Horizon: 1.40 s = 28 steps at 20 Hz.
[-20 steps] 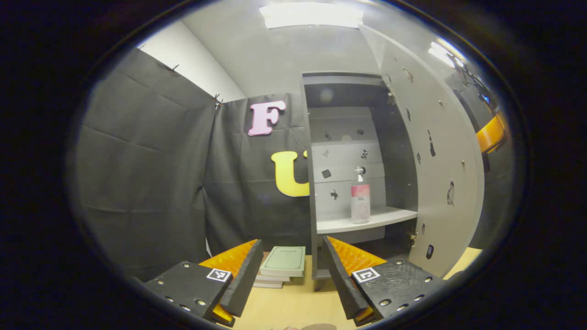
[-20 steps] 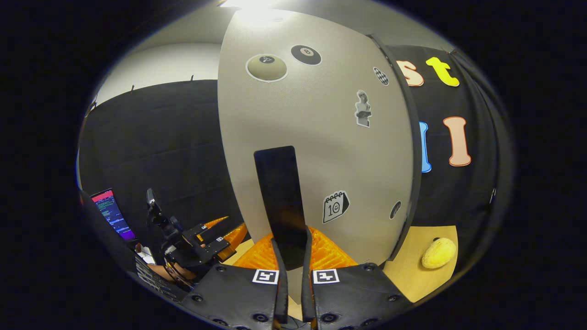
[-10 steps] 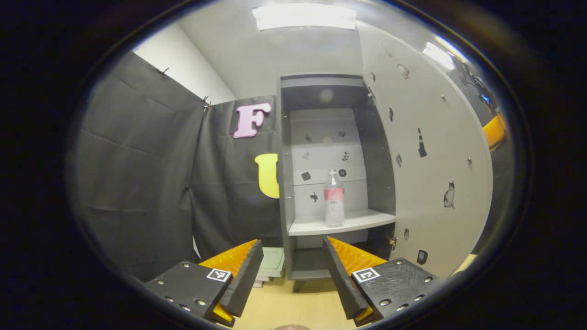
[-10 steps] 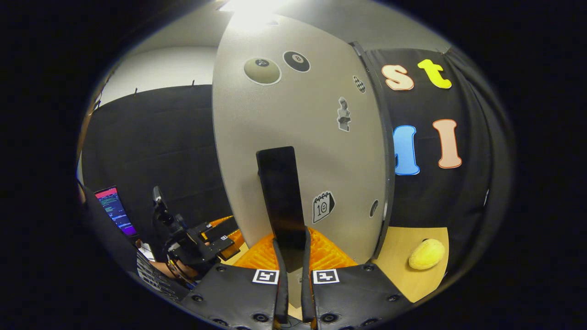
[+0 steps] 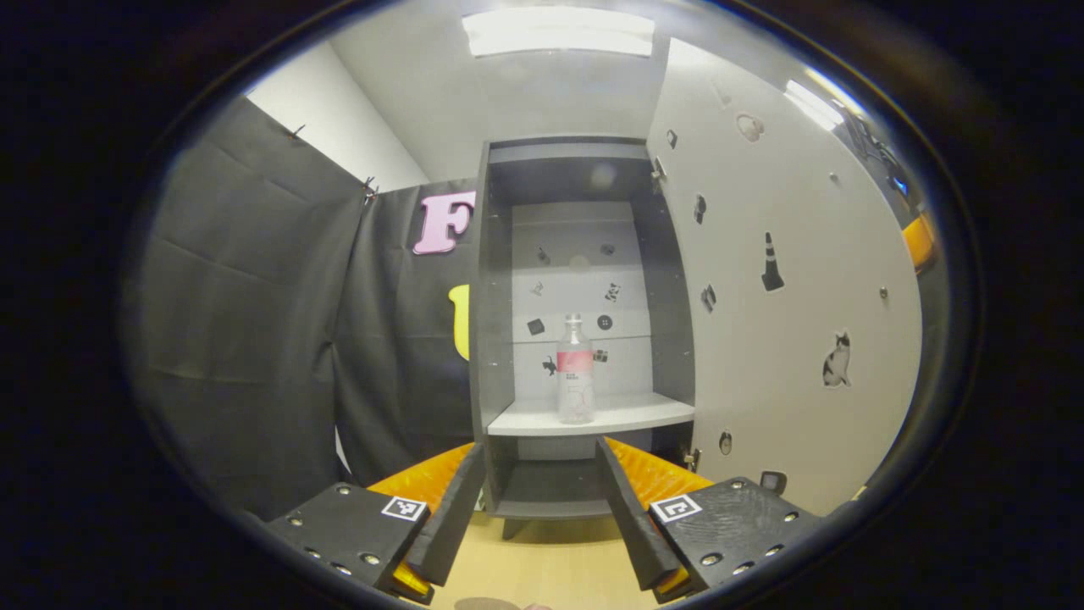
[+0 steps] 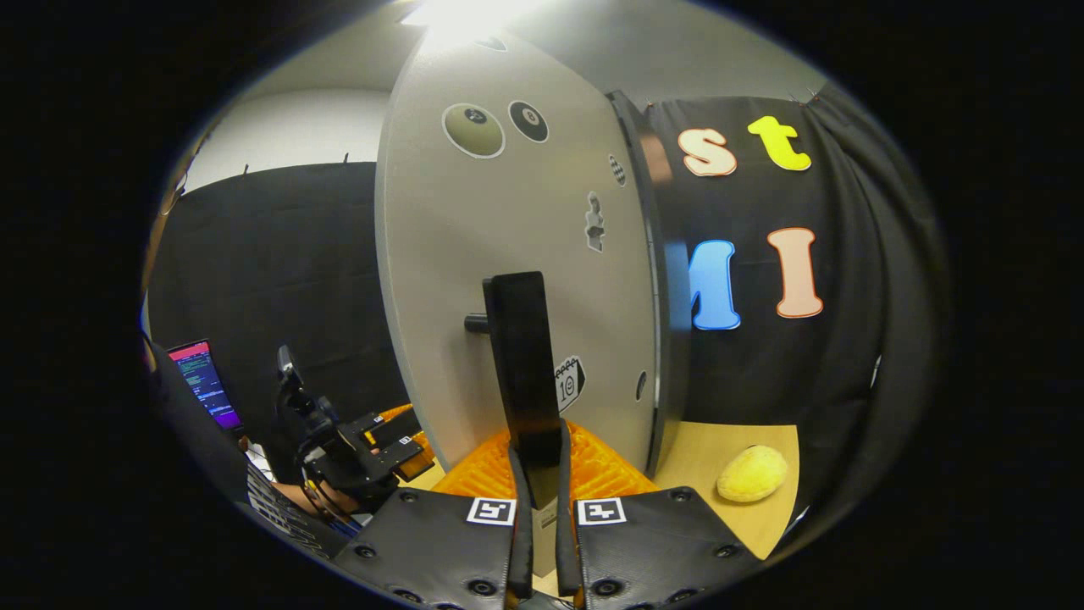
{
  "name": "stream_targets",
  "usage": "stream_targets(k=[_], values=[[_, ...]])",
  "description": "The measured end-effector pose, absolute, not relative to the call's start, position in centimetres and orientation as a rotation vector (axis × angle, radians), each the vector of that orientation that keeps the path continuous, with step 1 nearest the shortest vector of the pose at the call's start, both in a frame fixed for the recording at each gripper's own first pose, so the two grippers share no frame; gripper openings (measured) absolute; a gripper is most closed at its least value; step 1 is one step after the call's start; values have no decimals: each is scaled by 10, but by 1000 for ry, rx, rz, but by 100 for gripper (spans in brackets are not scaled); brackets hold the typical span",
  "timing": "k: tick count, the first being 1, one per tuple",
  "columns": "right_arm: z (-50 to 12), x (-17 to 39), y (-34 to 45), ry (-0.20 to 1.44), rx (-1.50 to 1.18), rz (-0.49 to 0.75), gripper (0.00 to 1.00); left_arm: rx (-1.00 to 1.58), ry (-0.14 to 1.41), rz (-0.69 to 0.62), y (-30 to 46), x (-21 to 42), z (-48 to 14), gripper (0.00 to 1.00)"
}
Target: Open the cabinet door with the right hand, grasp the bottle in the cabinet with the left hand and place it on the coaster, then close the cabinet door with the right hand.
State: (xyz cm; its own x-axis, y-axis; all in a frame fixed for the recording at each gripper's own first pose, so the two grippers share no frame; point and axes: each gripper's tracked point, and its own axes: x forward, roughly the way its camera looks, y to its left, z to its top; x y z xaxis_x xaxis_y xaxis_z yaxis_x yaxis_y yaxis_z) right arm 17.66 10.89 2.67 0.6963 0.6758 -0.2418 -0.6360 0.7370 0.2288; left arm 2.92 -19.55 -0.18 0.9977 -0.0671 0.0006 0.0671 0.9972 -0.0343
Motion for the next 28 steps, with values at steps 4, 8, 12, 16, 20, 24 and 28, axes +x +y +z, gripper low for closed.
stream_targets(k=[4, 8, 12, 16, 20, 24, 28], values=[[27, 179, 112, 317, 159, 752, 12, -45, 9, -68, -215, 32, -4, 78], [28, 176, 104, 301, 121, 755, 16, -22, 6, -66, -225, 27, -3, 78], [27, 175, 102, 300, 152, 746, 17, -13, 19, -60, -229, 32, -4, 78], [27, 159, 86, 309, 161, 760, 24, -9, 7, -60, -239, 40, 2, 81], [20, 157, 45, 293, 105, 660, 62, 1, -5, -78, -254, 50, 13, 78], [20, 180, 5, 248, 137, 508, 98, 23, -19, -108, -263, 68, 30, 78], [14, 206, -33, 207, 122, 341, 98, 16, -31, -144, -266, 93, 52, 78]])
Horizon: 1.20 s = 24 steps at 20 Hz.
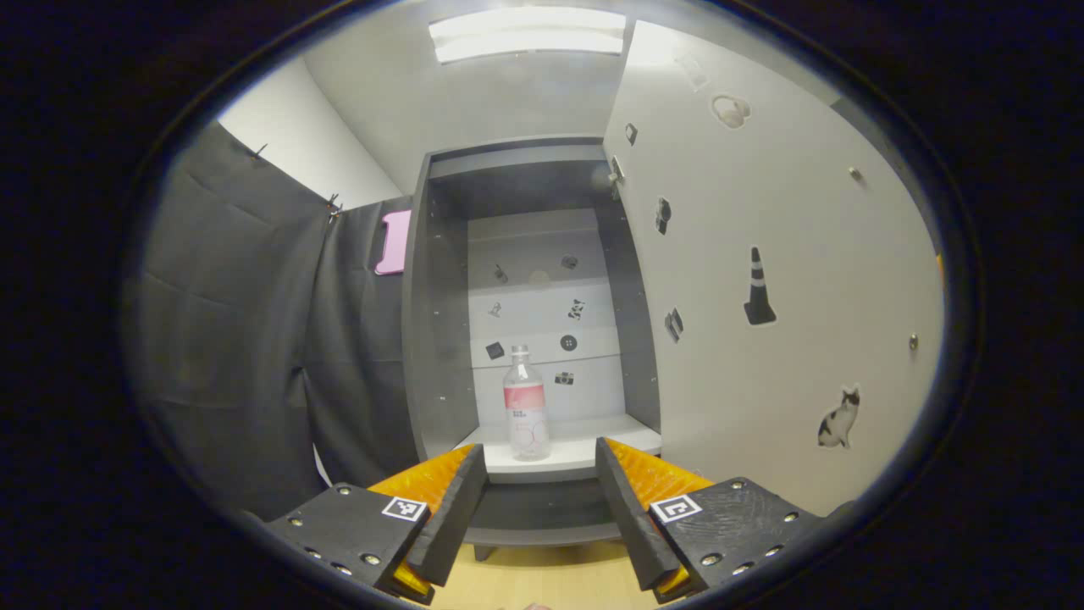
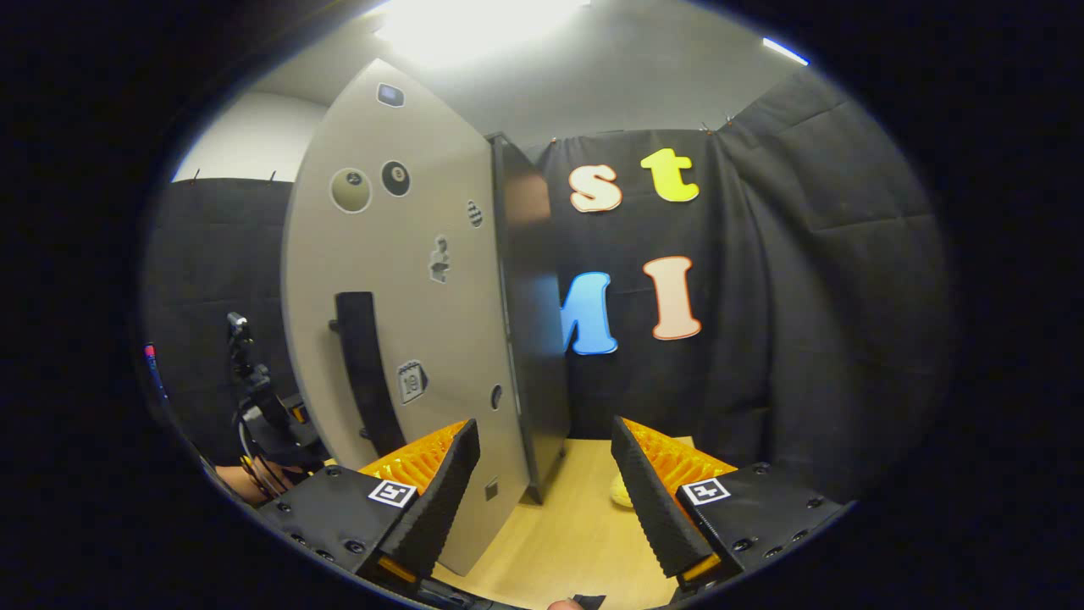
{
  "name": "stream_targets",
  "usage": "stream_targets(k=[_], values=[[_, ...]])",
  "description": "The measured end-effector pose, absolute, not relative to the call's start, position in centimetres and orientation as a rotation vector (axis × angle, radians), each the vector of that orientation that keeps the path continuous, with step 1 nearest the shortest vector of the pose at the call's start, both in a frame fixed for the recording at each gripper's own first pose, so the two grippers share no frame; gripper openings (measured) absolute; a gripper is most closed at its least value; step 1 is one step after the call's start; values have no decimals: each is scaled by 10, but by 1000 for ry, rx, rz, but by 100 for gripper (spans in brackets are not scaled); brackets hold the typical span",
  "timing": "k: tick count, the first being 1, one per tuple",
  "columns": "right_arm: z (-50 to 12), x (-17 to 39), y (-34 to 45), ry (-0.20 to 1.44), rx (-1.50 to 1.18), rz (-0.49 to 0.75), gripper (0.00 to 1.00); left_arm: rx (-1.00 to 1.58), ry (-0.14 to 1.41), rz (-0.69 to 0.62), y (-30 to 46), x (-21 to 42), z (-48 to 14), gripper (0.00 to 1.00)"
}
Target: Open the cabinet door with the right hand, grasp the bottle in the cabinet with the left hand and place it on the coaster, then close the cabinet door with the right hand.
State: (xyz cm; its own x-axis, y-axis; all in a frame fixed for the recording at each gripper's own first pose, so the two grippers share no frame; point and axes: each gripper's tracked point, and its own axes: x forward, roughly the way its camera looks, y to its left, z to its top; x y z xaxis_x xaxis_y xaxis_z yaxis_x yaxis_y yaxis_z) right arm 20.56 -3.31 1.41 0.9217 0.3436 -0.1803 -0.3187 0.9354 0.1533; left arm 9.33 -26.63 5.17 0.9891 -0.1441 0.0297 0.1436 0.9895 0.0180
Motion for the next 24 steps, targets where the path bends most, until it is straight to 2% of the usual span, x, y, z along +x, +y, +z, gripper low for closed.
stream_targets(k=[7, 17, 24], values=[[-6, 233, -53, 236, 150, 177, 98, 3, -50, -206, -264, 171, 80, 80], [-25, 241, -81, 268, 173, -63, 98, -50, 41, -272, -264, 276, 38, 78], [-32, 240, -79, 283, 169, -148, 98, -74, 98, -296, -261, 321, 9, 80]])
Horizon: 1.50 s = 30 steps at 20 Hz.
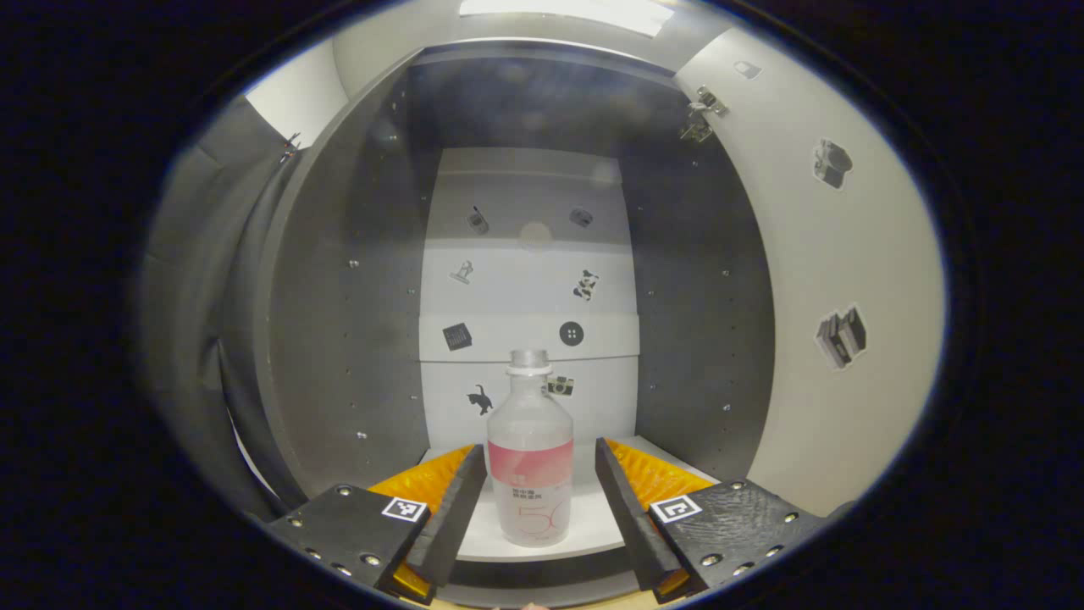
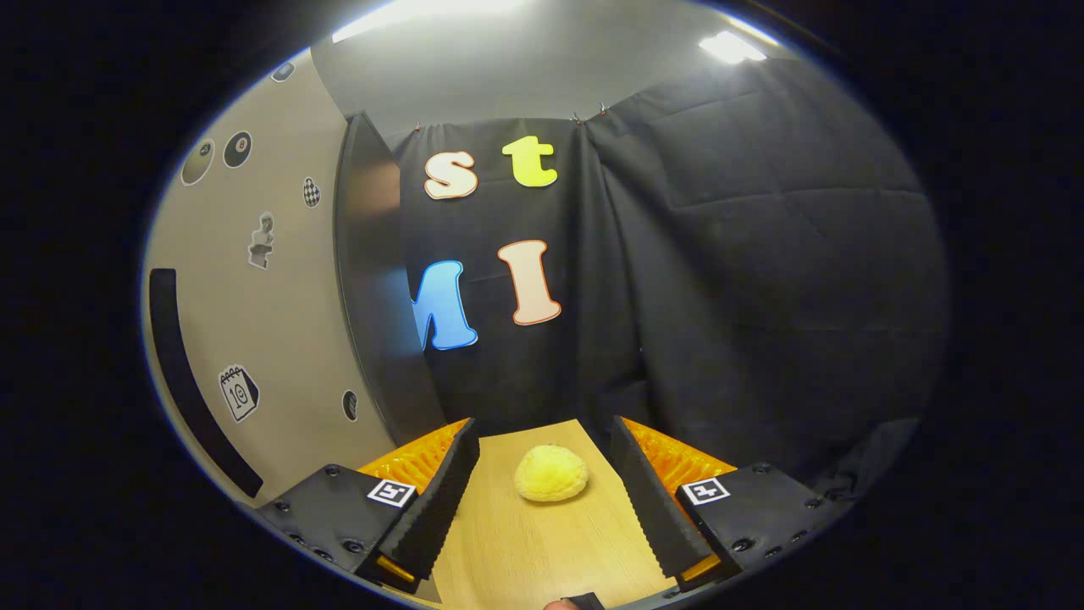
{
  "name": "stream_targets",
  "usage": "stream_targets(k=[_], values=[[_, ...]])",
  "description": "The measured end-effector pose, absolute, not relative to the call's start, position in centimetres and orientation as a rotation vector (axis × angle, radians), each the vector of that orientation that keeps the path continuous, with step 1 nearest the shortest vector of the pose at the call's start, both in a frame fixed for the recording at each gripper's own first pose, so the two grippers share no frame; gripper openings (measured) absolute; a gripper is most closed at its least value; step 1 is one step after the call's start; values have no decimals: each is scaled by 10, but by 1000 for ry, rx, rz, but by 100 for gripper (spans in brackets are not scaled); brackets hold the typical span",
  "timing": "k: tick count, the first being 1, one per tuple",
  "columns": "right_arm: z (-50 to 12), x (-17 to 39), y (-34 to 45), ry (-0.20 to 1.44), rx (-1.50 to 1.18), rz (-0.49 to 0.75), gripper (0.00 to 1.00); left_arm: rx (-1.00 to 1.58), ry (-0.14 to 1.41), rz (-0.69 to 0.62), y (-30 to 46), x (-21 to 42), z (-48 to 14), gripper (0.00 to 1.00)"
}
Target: Open the cabinet door with the right hand, grasp the bottle in the cabinet with the left hand and place it on the coaster, then close the cabinet door with the right hand.
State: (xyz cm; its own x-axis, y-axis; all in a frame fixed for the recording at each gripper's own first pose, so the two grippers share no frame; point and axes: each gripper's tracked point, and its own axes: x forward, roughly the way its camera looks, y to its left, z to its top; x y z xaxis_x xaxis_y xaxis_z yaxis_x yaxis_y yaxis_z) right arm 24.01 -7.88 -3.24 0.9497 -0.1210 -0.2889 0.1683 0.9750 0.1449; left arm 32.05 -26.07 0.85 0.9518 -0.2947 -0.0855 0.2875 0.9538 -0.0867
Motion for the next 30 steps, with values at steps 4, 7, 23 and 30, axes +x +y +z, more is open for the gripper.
stream_targets(k=[4, 7, 23, 30], values=[[-36, 241, -75, 288, 178, -172, 98, -90, 121, -313, -262, 338, -6, 78], [-40, 241, -71, 298, 178, -181, 98, -76, 132, -318, -264, 347, -13, 78], [-47, 246, -82, 311, 133, -139, 98, -102, 92, -246, -236, 316, 4, 72], [-51, 257, -77, 319, 99, -41, 93, -105, 43, -185, -214, 271, 16, 72]])
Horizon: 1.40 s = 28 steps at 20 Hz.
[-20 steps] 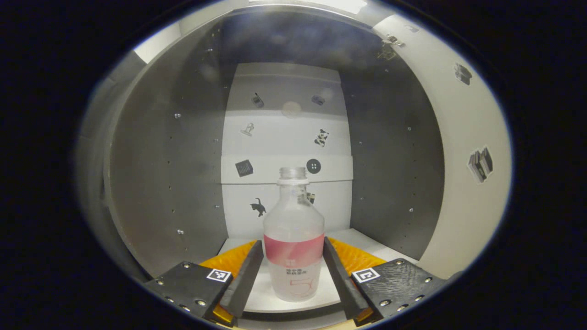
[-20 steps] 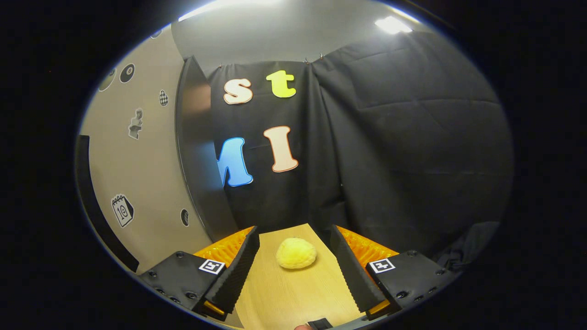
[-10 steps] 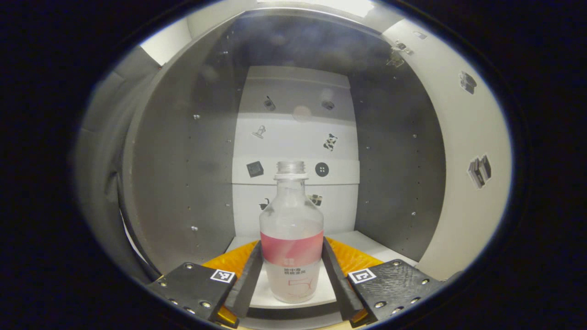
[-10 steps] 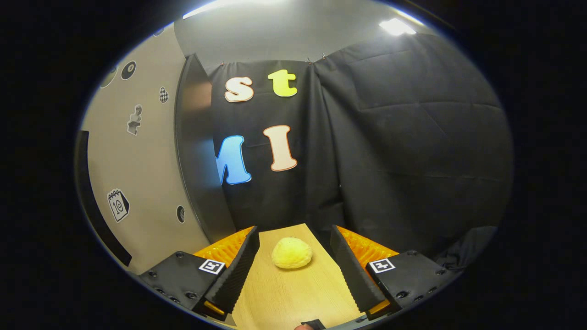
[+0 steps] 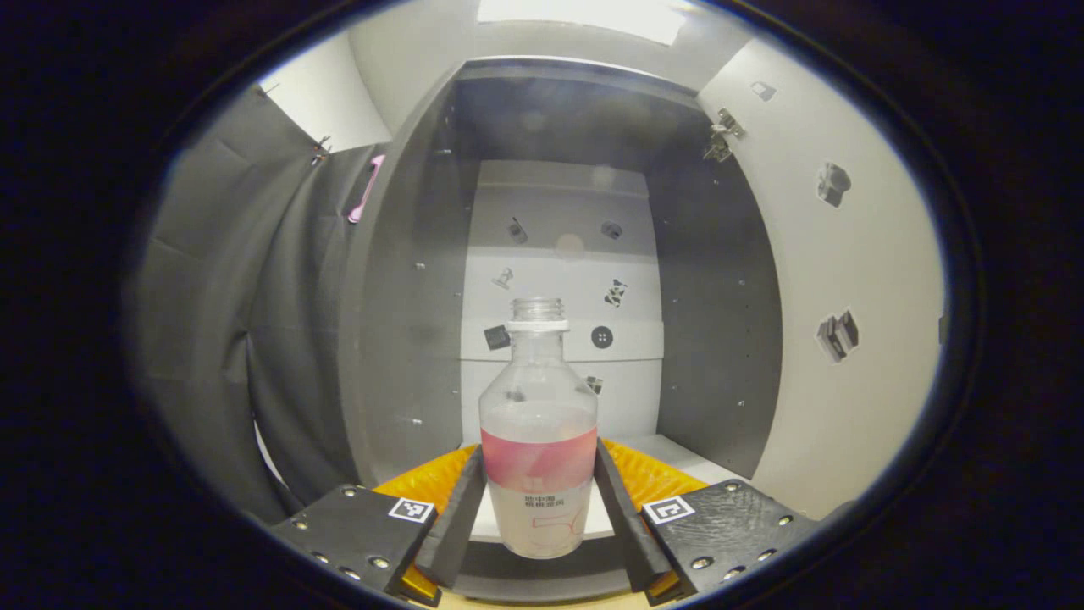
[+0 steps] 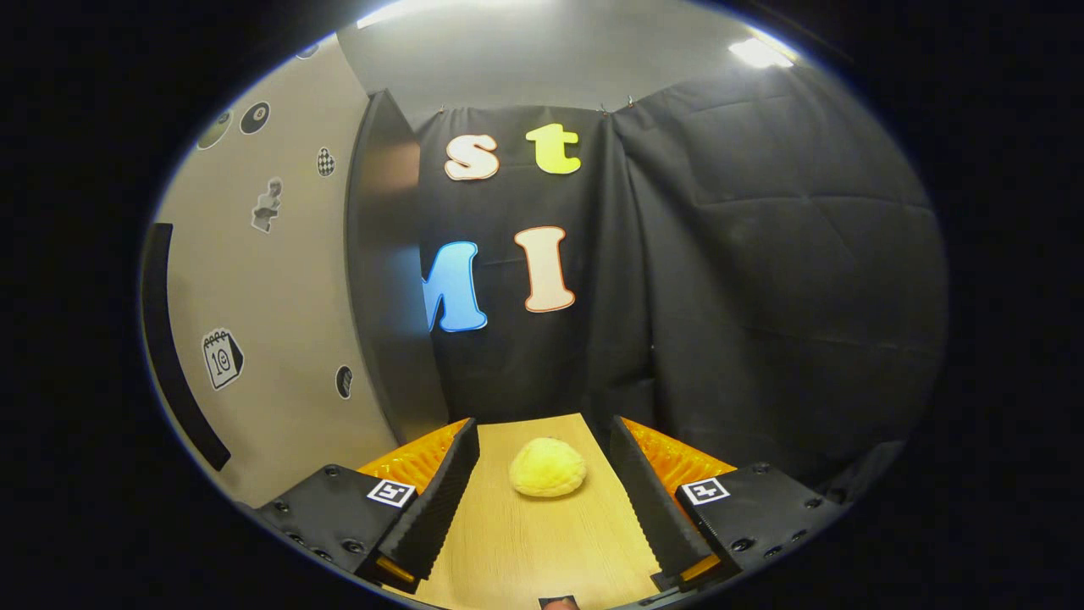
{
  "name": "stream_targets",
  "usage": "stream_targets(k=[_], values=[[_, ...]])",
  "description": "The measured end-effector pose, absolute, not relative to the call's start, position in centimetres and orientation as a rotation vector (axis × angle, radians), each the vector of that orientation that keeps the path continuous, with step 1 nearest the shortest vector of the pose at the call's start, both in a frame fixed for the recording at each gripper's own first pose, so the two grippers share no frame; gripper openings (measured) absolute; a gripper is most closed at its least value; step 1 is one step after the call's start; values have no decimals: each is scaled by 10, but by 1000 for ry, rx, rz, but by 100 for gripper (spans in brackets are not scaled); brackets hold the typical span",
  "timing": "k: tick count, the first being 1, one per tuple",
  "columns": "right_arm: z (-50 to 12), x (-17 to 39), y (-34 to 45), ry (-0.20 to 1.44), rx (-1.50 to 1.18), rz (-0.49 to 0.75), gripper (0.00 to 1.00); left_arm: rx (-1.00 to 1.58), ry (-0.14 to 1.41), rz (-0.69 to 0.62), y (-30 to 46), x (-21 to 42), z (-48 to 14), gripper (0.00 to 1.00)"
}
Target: Open the cabinet door with the right hand, grasp the bottle in the cabinet with the left hand and place it on the coaster, then close the cabinet door with the right hand.
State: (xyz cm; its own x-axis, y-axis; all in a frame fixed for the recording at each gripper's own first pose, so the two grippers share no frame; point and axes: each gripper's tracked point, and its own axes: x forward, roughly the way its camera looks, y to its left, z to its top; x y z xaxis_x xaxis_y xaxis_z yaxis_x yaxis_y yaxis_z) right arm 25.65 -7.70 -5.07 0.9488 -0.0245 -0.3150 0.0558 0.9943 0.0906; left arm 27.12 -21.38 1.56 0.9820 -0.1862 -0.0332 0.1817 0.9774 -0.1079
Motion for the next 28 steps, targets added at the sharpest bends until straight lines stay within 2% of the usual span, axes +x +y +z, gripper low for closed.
stream_targets(k=[1, 15, 19, 22, 28], values=[[-52, 258, -76, 321, 97, -26, 98, -109, 40, -176, -210, 264, 14, 72], [-74, 271, -58, 358, 60, 126, 98, -143, 88, 3, -137, 169, -44, 72], [-77, 272, -54, 362, 48, 148, 98, -139, 123, 35, -125, 145, -73, 72], [-78, 272, -53, 364, 55, 155, 98, -132, 144, 42, -121, 124, -94, 77], [-79, 269, -52, 366, 58, 160, 98, -148, 198, 65, -109, 91, -137, 77]])
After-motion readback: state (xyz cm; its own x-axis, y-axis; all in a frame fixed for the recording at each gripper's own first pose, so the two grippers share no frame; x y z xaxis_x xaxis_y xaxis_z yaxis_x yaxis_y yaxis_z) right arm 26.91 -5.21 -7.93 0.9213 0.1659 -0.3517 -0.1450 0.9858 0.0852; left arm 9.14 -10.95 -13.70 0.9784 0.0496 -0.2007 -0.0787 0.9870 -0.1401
